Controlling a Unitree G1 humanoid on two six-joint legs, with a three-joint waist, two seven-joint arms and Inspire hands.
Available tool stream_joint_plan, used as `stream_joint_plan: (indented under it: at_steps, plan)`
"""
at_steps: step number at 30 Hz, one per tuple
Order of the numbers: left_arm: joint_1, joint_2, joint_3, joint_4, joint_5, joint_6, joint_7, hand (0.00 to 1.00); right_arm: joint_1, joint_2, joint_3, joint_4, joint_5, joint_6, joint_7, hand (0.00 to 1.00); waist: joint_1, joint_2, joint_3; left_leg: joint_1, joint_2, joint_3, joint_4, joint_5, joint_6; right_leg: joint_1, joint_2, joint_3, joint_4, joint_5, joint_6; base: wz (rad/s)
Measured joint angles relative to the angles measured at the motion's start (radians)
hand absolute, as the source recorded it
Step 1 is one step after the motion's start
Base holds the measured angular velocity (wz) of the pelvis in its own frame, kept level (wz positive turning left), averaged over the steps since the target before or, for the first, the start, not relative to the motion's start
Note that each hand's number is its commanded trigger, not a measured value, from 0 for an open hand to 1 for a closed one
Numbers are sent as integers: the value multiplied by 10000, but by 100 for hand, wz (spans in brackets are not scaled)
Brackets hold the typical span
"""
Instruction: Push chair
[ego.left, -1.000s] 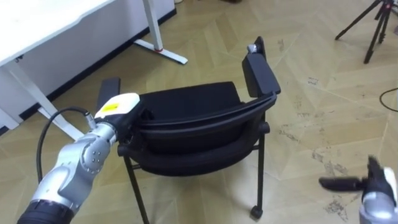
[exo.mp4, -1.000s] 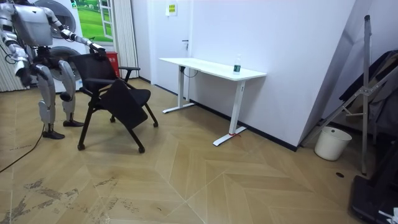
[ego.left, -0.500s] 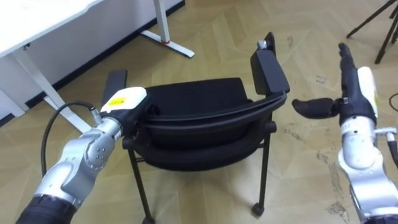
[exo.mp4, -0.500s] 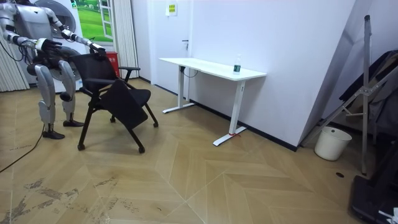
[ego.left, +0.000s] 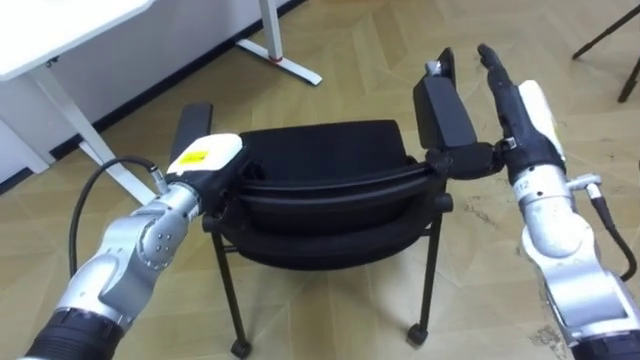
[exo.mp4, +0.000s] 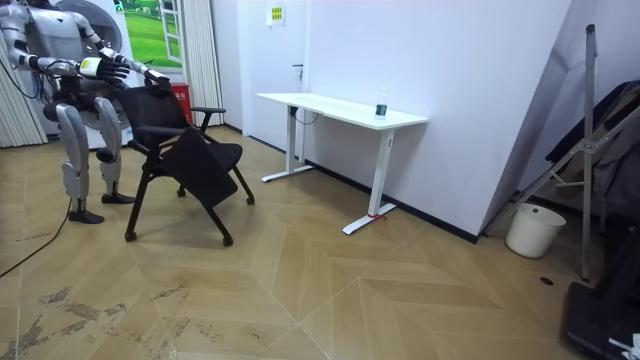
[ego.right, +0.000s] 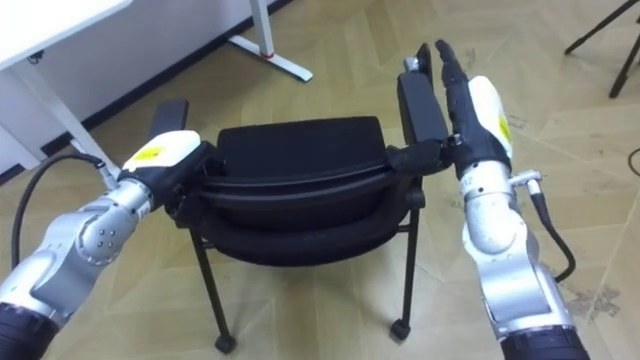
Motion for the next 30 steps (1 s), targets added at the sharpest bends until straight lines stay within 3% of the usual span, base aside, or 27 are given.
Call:
stream_joint_plan:
  at_steps: [6, 12, 17, 24, 30]
  plan:
    - [-63, 15, 2, 83, -17, -7, -121, 100, -151, -72, 170, 1, -1169, -18, 865, 0, -54, -31, 1, 40, -7, -39, -7, 1, 0, 60, -12, -68, 24, 1, -1, 1]
    - [-272, 76, 8, 80, -14, 9, -610, 100, -357, -112, 161, -7, -2179, -107, 1705, 0, -67, -198, -4, 39, -13, -163, 13, 1, 0, 101, -16, -143, 8, 1, -1, 3]
    - [-342, 78, 5, 17, 24, -92, -779, 100, -344, -501, 277, -8, -1052, -134, 2652, 0, 22, -330, -11, 20, -14, -259, 31, 1, 0, 129, -18, -229, 7, 1, -1, 4]
    - [-433, 78, 6, 29, 51, -333, -948, 100, -420, -623, 648, -746, -525, -147, 4563, 0, 144, -348, -12, -7, -17, -276, 31, 0, -1, 121, -20, -279, 10, 1, -1, 3]
    - [-514, 89, 2, 40, 55, -430, -987, 100, -533, -760, 883, -908, 507, -192, 6066, 0, 312, -453, 42, 60, -9, -271, -21, 1, -2, 113, -21, -245, 14, 1, -1, -3]
